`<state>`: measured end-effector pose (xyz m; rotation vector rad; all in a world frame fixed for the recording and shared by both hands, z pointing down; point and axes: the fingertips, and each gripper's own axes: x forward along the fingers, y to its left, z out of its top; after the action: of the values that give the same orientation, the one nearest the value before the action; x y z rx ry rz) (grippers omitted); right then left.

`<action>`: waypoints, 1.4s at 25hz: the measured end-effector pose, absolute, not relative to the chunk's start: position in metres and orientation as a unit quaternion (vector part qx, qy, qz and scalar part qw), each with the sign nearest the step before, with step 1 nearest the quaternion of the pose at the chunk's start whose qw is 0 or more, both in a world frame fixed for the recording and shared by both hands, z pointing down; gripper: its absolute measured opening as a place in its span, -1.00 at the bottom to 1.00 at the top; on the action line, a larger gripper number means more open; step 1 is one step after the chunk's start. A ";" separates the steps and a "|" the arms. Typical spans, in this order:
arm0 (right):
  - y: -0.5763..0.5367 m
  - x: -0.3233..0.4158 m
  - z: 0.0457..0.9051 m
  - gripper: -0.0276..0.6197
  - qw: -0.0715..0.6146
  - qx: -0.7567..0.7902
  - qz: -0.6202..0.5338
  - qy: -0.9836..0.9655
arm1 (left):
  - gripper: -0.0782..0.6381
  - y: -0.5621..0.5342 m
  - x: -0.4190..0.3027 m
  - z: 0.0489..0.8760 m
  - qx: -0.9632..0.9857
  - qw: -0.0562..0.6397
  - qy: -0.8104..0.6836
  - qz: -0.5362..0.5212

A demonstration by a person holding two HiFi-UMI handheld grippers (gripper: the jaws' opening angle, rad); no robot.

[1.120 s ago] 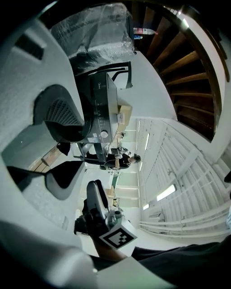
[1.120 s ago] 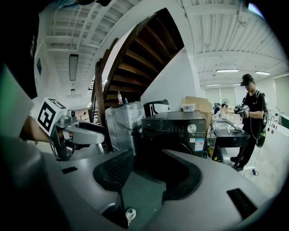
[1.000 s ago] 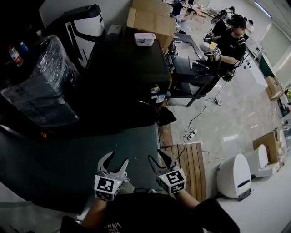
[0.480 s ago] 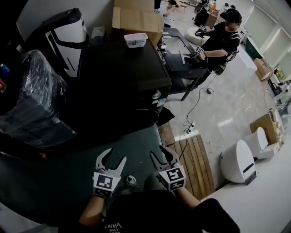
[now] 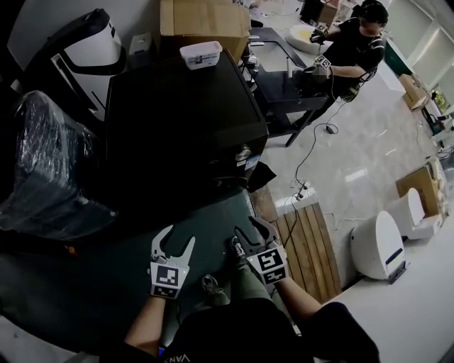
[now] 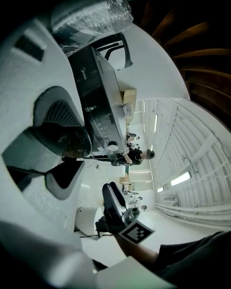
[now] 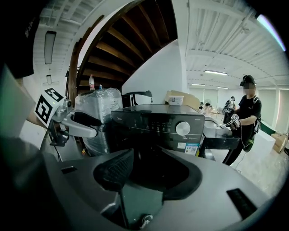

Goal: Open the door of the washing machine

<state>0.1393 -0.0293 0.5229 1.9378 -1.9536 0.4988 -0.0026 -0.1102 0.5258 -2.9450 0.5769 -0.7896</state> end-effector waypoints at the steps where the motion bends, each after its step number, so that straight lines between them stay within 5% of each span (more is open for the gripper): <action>1: -0.036 0.145 0.528 -0.36 0.179 0.676 0.176 -0.693 | -0.12 -0.115 0.003 0.531 -0.947 0.015 0.188 -0.259; 19: -0.151 0.251 0.641 -0.37 0.288 0.592 0.183 -0.730 | -0.12 -0.209 0.105 0.614 -0.902 0.048 0.184 -0.386; 35: -0.193 0.262 0.721 -0.37 0.430 0.421 0.116 -0.790 | -0.12 -0.240 0.140 0.665 -0.855 0.117 0.148 -0.483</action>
<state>0.2619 -0.1928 0.7213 1.0516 -1.9717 0.2899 0.1399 -0.2403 0.6655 -2.5033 0.4318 -1.4129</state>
